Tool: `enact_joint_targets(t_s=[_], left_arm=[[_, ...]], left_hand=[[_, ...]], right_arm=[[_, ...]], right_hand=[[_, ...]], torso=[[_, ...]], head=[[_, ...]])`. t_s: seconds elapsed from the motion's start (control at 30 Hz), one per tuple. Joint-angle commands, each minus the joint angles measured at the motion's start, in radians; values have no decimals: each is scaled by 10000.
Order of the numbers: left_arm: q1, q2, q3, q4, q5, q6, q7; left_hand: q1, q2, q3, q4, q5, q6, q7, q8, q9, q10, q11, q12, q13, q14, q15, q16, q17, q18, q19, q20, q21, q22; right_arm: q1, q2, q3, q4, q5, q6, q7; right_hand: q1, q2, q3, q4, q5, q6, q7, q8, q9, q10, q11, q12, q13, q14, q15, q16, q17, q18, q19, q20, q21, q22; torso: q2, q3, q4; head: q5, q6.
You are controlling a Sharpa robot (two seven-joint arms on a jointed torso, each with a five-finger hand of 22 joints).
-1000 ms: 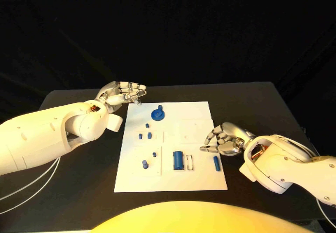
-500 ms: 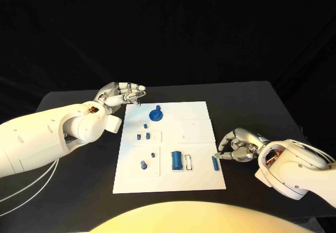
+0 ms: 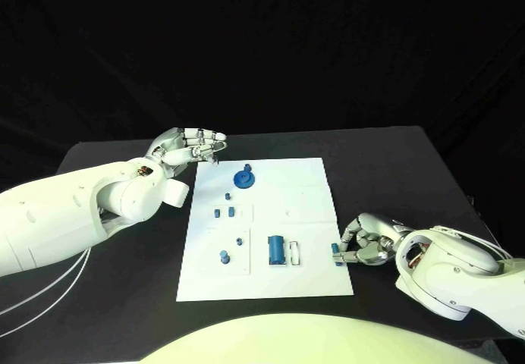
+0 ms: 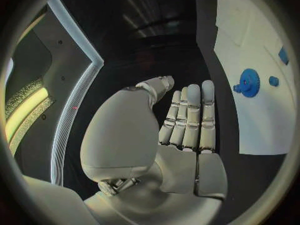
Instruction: Assemble the parts on the task board
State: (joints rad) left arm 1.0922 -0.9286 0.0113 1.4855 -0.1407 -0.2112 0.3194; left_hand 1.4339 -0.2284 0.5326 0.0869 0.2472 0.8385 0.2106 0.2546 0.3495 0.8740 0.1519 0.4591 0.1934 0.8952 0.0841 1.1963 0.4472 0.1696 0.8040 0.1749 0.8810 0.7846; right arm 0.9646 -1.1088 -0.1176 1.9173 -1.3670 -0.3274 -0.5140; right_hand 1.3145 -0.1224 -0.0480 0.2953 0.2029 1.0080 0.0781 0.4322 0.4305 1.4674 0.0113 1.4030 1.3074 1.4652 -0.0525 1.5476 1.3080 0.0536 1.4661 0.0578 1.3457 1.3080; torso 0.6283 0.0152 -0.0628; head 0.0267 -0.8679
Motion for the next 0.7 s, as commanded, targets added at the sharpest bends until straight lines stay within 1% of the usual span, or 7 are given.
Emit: enact_joint_targets(t_s=[0.03, 0.23, 0.4, 0.53, 0.6, 0.63, 0.7], left_arm=[[4, -6, 5, 9, 50, 169, 124], [4, -26, 5, 5, 50, 173, 123], [4, -30, 5, 5, 51, 175, 122], [4, -33, 5, 6, 51, 173, 120], [4, -34, 4, 7, 51, 172, 118], [4, -35, 4, 8, 51, 174, 116], [4, -37, 4, 12, 51, 176, 113]], left_hand=[[-44, 71, -38, 47, 27, -66, -9, 67, 11, -77, 0, 67, -12, -100, 0, -15, -13, 130, -1, 54, -64, -14], [-44, 71, -38, 47, 27, -66, -9, 67, 11, -77, 0, 67, -12, -100, 0, -15, -13, 130, -1, 54, -64, -14], [-44, 71, -38, 47, 27, -66, -9, 67, 11, -77, 0, 67, -12, -100, 0, -15, -13, 130, -1, 54, -64, -14], [-44, 71, -38, 47, 27, -66, -9, 67, 11, -77, 0, 67, -12, -100, 0, -15, -13, 130, -1, 54, -64, -14], [-44, 71, -38, 47, 27, -66, -9, 67, 11, -77, 0, 67, -12, -100, 0, -15, -13, 130, -1, 54, -64, -14], [-58, 77, -42, 66, 28, -74, -12, 75, 11, -88, -1, 85, -14, -101, 1, -7, -19, 131, 3, 57, -82, -22], [-58, 77, -42, 66, 28, -74, -12, 75, 11, -88, -1, 85, -14, -101, 1, -7, -19, 131, 3, 57, -82, -22]], right_arm=[[-67, 111, -3, -47, -361, 360, -300], [-173, 325, -5, -177, -605, 499, -454], [-247, 488, -15, -322, -1095, 769, -578], [-280, 582, -28, -411, -1499, 904, -649], [-292, 632, -34, -451, -1737, 965, -686], [-297, 657, -36, -470, -1854, 995, -703], [-303, 709, -39, -498, -2025, 1026, -747]], right_hand=[[-82, 4, -67, -7, 31, 75, -14, 47, 4, 109, -82, 51, 1218, 934, -51, 33, 2053, -114, 340, -37, 45, 2074], [-7, 42, -14, -33, 43, 148, -71, 97, 37, 126, -131, 59, 1228, 937, -92, 38, 2068, -118, 349, -72, 63, 2079], [740, 84, 369, -68, 54, 139, -134, 92, 61, 140, -198, 49, 1235, 939, -163, 38, 2075, -124, 359, -152, 83, 2085], [1187, -3, 745, -79, 60, 153, -145, 55, 47, 138, -214, 36, 1237, 940, -179, 39, 2082, -124, 357, -174, 74, 2084], [1450, -34, 1021, -91, 67, 175, -155, 29, 33, 136, -222, 29, 1240, 940, -189, 38, 2081, -122, 352, -185, 60, 2080], [1736, -66, 1362, -99, 72, 196, -150, -7, 9, 127, -223, 17, 1238, 940, -197, 38, 2083, -120, 352, -206, 58, 2081], [2067, -243, 1975, -113, 75, 261, -150, -67, -33, 122, -228, 8, 1245, 939, -195, 35, 2081, -125, 356, -206, 69, 2084]], torso=[[-3, 3, 2], [-4, 3, -2], [-2, -2, -4], [-4, -3, -2], [-4, -4, 0], [-4, -5, 2], [-5, -7, 4]], head=[[8, -25], [26, -30], [6, -22], [5, -11], [3, -3], [1, 4], [-2, 7]])
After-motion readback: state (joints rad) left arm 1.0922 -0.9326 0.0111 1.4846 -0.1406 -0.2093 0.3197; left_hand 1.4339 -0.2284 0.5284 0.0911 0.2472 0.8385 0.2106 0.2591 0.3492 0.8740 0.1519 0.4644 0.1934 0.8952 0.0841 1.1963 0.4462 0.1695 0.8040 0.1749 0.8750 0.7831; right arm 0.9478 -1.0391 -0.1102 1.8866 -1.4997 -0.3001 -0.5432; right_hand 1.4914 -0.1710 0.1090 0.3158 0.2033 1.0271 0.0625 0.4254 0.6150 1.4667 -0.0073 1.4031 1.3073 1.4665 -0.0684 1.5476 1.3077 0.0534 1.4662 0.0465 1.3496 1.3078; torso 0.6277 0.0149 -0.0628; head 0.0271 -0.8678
